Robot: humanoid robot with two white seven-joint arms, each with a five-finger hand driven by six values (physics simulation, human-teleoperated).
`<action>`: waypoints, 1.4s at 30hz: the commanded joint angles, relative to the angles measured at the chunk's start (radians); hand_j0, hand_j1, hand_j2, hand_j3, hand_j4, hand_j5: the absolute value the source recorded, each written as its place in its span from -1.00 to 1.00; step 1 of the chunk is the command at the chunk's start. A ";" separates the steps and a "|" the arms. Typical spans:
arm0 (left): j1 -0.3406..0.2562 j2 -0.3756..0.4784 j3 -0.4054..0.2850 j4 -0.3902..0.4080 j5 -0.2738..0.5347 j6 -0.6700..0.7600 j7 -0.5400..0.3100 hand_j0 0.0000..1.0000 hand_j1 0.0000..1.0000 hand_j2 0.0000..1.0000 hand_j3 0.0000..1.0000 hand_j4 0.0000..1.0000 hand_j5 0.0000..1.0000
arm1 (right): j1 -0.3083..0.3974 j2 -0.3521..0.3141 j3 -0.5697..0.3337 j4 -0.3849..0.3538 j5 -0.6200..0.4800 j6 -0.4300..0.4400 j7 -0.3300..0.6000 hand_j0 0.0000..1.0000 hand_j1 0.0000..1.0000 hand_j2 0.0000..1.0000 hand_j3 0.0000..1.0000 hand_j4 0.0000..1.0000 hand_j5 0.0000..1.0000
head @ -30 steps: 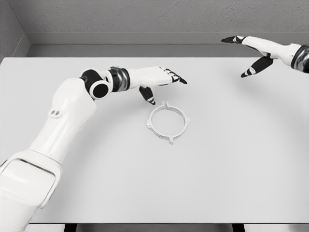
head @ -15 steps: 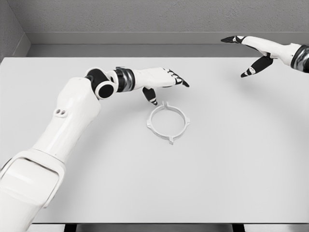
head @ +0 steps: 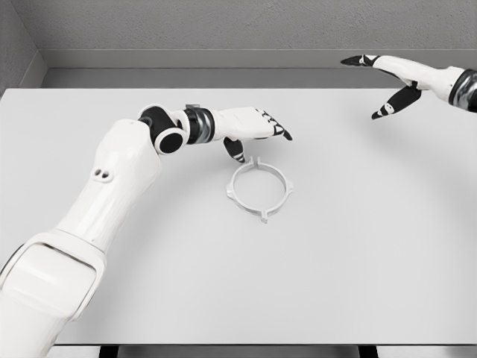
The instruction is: Assemble PVC drainage pipe clamps
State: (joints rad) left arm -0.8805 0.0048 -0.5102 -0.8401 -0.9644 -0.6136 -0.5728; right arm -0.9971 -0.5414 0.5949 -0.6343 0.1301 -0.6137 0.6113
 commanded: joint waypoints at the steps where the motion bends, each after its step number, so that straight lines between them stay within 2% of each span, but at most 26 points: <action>1: 0.000 0.000 -0.001 0.001 -0.007 0.003 0.001 0.88 0.88 0.88 0.88 0.88 0.88 | 0.000 0.000 -0.003 -0.001 -0.007 0.003 0.000 1.00 1.00 1.00 1.00 1.00 1.00; 14: 0.000 -0.005 -0.036 0.001 -0.010 0.003 0.002 0.88 0.88 0.88 0.88 0.88 0.88 | 0.000 0.001 -0.003 -0.011 -0.007 0.003 0.000 1.00 1.00 1.00 1.00 1.00 1.00; 42: -0.002 -0.005 -0.030 -0.020 -0.002 0.003 0.004 0.90 0.90 0.90 0.90 0.90 0.90 | -0.005 0.000 0.002 -0.011 -0.009 0.003 0.000 1.00 1.00 1.00 1.00 1.00 1.00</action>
State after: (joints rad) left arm -0.8805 0.0002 -0.5423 -0.8600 -0.9720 -0.6132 -0.5694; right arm -1.0017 -0.5413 0.5984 -0.6452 0.1300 -0.6136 0.6113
